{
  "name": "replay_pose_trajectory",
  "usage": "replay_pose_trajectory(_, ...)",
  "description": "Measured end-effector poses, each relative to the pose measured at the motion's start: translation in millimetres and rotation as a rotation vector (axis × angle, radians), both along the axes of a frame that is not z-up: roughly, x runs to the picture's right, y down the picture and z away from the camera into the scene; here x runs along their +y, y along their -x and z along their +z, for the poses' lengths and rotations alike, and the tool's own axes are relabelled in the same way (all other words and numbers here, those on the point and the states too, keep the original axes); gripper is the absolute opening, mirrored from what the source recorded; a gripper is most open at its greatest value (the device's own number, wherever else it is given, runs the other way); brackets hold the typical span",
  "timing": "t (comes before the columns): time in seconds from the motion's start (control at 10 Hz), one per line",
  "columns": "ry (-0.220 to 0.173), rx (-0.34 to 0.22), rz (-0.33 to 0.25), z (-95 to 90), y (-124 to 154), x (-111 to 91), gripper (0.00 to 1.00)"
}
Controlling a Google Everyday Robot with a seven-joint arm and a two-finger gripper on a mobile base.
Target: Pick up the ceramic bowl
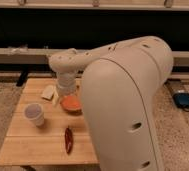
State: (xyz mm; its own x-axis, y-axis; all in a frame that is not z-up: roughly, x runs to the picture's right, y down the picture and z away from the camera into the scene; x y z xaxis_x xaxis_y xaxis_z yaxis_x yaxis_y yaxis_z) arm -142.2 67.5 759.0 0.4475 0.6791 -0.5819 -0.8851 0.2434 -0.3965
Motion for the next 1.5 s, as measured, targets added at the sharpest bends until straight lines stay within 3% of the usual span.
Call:
replay_pose_trajectory(0.5,-0.001,0.001,0.001,1.4,-1,-1,0.8)
replay_pose_trajectory(0.7,-0.011,0.009,0.014,20.3,-11,-9,0.8)
replay_pose_trajectory(1.1,-0.013,0.05,0.044,75.5,-51,-38,0.8)
replay_pose_trajectory(1.5,-0.009,0.101,0.088,129.4,-74,-24,0.8)
